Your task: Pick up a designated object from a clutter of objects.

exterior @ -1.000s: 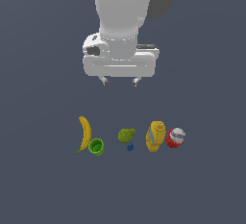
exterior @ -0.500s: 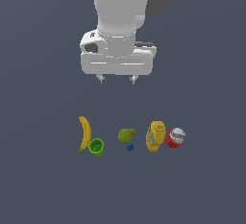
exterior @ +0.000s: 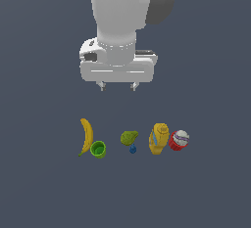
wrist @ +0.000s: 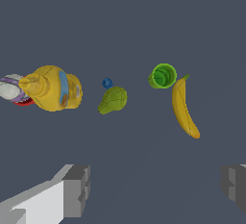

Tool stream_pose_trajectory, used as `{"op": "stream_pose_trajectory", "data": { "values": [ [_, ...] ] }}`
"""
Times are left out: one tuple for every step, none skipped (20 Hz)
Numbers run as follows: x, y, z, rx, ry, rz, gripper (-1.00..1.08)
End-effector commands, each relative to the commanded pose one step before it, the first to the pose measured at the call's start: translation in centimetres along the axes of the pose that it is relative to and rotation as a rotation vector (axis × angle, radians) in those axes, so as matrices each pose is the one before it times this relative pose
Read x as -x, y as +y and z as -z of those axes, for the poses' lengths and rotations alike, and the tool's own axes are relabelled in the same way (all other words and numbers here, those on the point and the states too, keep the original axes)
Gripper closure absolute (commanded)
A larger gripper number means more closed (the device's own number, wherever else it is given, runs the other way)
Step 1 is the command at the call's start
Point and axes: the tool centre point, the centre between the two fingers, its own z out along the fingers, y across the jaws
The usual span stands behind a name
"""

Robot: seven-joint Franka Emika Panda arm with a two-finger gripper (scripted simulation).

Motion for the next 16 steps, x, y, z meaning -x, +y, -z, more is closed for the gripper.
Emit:
{"op": "stream_pose_trajectory", "data": {
  "values": [
    [-0.752,0.333,-0.836,-0.00303,-0.00081,-0.00448,-0.92],
    [-0.37,0.161,-0.404,-0.00138,-0.00006,-0.00207,-0.92],
    [-0.395,0.181,-0.444,-0.00149,-0.00006,-0.00233,-0.92],
    [-0.421,0.194,-0.487,-0.00153,-0.00006,-0.0025,-0.92],
    [-0.445,0.214,-0.532,-0.00159,-0.00005,-0.00274,-0.92],
    [-0.467,0.235,-0.579,-0.00163,-0.00005,-0.00297,-0.92],
    [-0.489,0.251,-0.627,-0.00161,-0.00004,-0.00313,-0.92],
    [-0.508,0.271,-0.679,-0.00161,-0.00003,-0.00335,-0.92],
    [-0.525,0.296,-0.732,-0.00161,-0.00002,-0.00362,-0.92],
    [-0.539,0.313,-0.786,-0.00154,-0.00001,-0.00378,-0.92],
    [-0.532,0.326,-0.814,-0.00144,0.0,-0.00388,-0.92],
    [-0.517,0.33,-0.83,-0.0013,0.00001,-0.00387,-0.92],
    [-0.5,0.337,-0.846,-0.00117,0.00002,-0.00391,-0.92],
    [-0.484,0.34,-0.861,-0.00103,0.00003,-0.00389,-0.92],
    [-0.467,0.347,-0.876,-0.0009,0.00004,-0.00392,-0.92],
    [-0.449,0.35,-0.89,-0.00077,0.00004,-0.00389,-0.92]
  ]
}}
